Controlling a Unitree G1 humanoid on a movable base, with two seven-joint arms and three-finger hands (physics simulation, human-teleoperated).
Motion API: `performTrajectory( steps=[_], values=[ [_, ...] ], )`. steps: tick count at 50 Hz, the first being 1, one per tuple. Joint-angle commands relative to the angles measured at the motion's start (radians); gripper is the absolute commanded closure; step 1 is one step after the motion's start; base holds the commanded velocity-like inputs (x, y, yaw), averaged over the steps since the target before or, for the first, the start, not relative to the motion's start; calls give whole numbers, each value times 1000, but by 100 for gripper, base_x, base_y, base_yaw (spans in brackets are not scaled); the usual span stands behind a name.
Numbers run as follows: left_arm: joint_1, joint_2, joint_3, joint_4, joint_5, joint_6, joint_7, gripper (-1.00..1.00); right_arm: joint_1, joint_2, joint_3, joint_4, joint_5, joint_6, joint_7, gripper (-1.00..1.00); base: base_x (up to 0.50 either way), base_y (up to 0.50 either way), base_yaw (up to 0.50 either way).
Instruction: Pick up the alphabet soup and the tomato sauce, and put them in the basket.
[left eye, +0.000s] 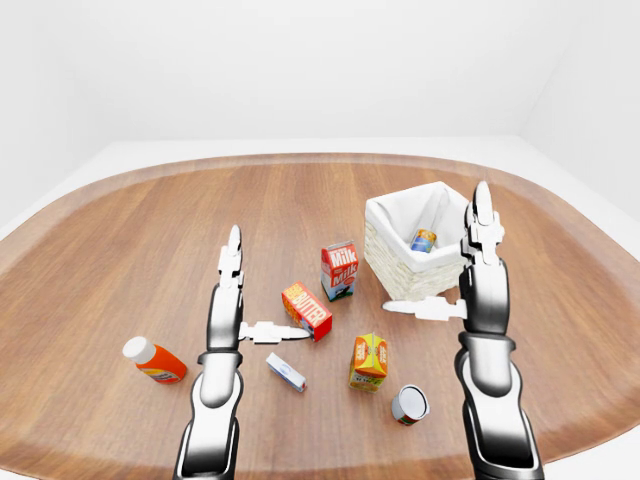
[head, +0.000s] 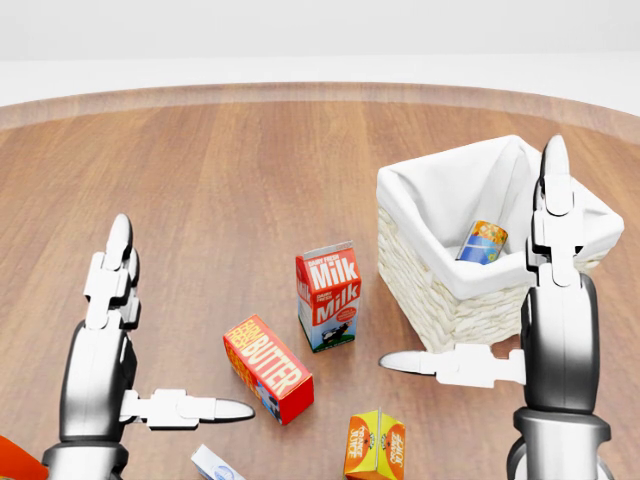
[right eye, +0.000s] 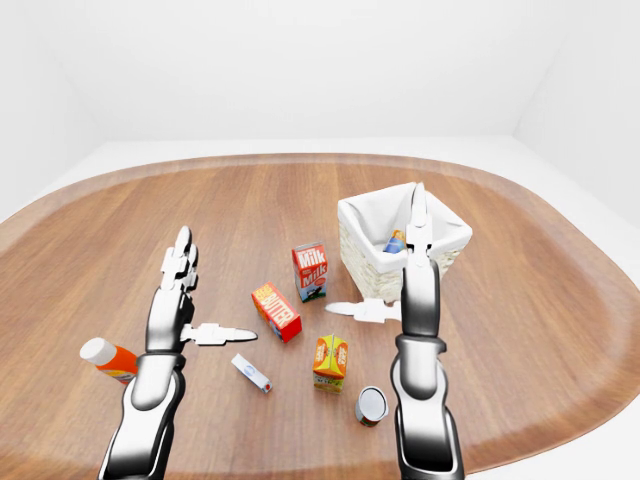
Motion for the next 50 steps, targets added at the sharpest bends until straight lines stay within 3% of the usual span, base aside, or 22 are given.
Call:
performTrajectory(
  steps=[1,33,50],
  values=[
    [1,1,1,4,3,0,1,-100,69,12,12,-30,12,0,9,-100,0,0,0],
    [1,0,-1,-1,6,0,2,-100,253,20,50,-143,47,0,54,-100,0,0,0],
    [1,0,-1,0,6,0,2,-100,325,9,78,4,0,0,18,-100,0,0,0]
  ],
)
